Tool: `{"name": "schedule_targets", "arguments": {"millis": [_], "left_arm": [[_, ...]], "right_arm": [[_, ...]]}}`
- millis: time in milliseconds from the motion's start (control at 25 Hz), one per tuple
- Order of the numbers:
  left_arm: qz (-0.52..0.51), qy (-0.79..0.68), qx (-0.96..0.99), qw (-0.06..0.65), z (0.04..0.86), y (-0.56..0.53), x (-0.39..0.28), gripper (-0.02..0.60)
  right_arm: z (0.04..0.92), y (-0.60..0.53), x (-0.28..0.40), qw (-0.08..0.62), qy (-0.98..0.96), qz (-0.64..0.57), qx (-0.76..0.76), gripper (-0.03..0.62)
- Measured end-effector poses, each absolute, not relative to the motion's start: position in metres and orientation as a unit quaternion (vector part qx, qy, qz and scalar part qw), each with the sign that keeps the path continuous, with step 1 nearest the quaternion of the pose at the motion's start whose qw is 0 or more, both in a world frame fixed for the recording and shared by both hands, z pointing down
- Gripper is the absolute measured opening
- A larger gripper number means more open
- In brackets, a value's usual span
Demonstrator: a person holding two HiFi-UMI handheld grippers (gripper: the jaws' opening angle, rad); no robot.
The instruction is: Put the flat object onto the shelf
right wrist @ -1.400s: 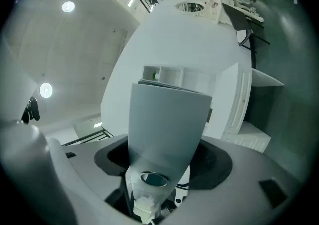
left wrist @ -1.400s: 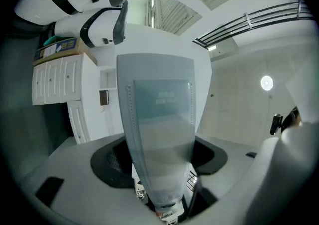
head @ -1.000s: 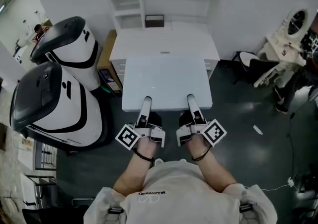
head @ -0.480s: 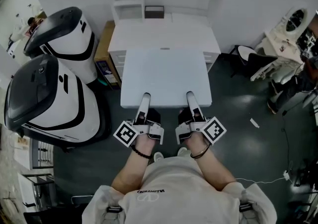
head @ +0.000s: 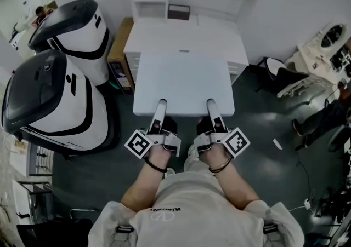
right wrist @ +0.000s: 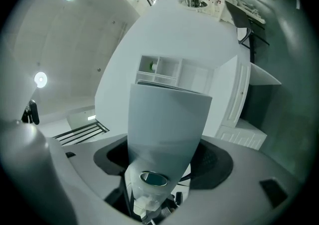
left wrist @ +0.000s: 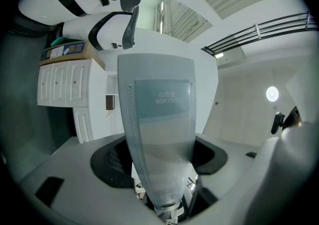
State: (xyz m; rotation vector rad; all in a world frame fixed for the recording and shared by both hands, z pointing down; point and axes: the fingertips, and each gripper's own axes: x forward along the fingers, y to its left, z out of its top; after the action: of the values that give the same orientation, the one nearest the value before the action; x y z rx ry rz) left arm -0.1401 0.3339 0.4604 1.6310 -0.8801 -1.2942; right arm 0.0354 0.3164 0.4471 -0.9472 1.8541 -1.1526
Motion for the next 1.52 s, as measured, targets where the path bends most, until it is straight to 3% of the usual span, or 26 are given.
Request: {"name": "schedule_targets", "arguments": {"millis": [280,1120,1520], "left_arm": [[-0.511,-0.370,0.658,0.411,0.455,0.295,-0.131,0.310],[-0.501,-0.384,0.673,0.386,0.438,0.122,-0.022,0.311],[-0.500,-0.392,0.663,0.396,0.448,0.075,-0.019,0.310]], "right_arm": [[0.448,0.272,0.045,0.382,0.722,-0.461,-0.348,0.330],[0.437,0.093,0.154,0.399,0.725,-0.459,-0.322,0.330],[0.448,0.045,0.155,0.394,0.719,-0.473,-0.324,0.330]]}}
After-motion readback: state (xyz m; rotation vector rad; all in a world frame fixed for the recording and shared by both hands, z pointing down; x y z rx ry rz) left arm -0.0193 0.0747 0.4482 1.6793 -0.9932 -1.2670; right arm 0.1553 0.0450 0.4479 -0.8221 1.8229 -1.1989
